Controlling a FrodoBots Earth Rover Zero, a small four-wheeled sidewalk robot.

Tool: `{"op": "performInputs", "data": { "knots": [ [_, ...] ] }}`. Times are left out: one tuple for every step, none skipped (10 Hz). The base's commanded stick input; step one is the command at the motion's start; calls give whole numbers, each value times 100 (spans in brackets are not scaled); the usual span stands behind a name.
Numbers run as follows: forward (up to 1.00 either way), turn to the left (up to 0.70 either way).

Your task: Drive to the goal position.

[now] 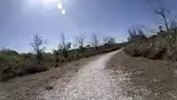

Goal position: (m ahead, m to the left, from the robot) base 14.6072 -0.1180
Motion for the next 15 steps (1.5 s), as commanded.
{"op": "performInputs", "data": {
  "knots": [
    [50, 0],
    [50, 0],
    [50, 0],
    [50, 0],
    [50, 0],
    [50, 0],
    [50, 0],
    [50, 0],
    [50, 0],
    [50, 0],
    [50, 0],
    [50, 0],
    [50, 0],
    [50, 0],
    [50, 0]
  ]
}}
